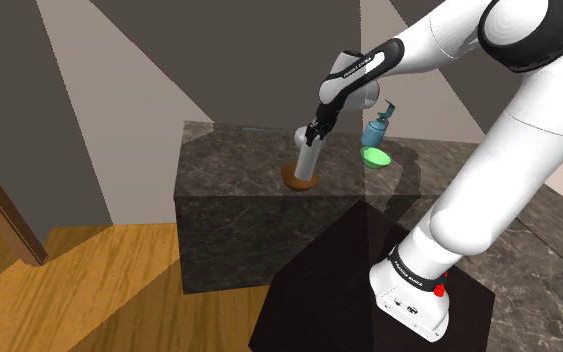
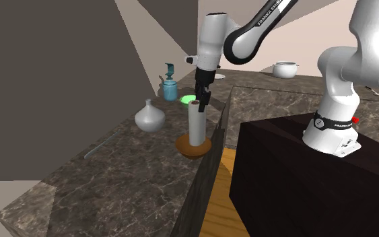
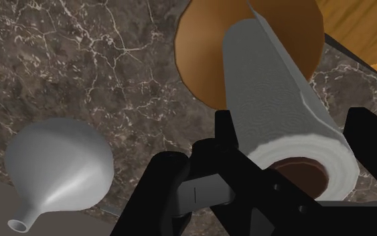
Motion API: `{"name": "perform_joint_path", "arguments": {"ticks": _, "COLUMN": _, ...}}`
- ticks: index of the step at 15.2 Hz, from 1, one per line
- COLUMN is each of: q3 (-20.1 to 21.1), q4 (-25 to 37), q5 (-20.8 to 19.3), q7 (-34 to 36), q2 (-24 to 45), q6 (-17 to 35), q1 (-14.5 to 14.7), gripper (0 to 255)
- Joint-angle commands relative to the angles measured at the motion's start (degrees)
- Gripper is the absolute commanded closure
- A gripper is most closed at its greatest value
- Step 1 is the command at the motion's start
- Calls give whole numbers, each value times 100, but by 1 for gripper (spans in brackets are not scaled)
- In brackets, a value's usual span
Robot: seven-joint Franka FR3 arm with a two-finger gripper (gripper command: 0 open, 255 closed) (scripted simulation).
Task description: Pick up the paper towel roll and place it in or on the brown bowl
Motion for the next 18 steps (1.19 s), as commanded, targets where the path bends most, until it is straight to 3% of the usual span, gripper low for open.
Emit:
{"name": "perform_joint_path", "arguments": {"ticks": 1, "q3": 0, "q4": 0, "q5": 0, "q7": 0, "q2": 0, "q6": 1, "q1": 0, "gripper": 0}}
{"name": "perform_joint_path", "arguments": {"ticks": 6, "q3": 0, "q4": 0, "q5": 0, "q7": 0, "q2": 0, "q6": 0, "q1": 0, "gripper": 0}}
{"name": "perform_joint_path", "arguments": {"ticks": 10, "q3": -16, "q4": 83, "q5": -341, "q7": 245, "q2": -665, "q6": -716, "q1": 26, "gripper": 0}}
{"name": "perform_joint_path", "arguments": {"ticks": 18, "q3": -12, "q4": 83, "q5": -341, "q7": 244, "q2": -665, "q6": -716, "q1": 23, "gripper": 0}}
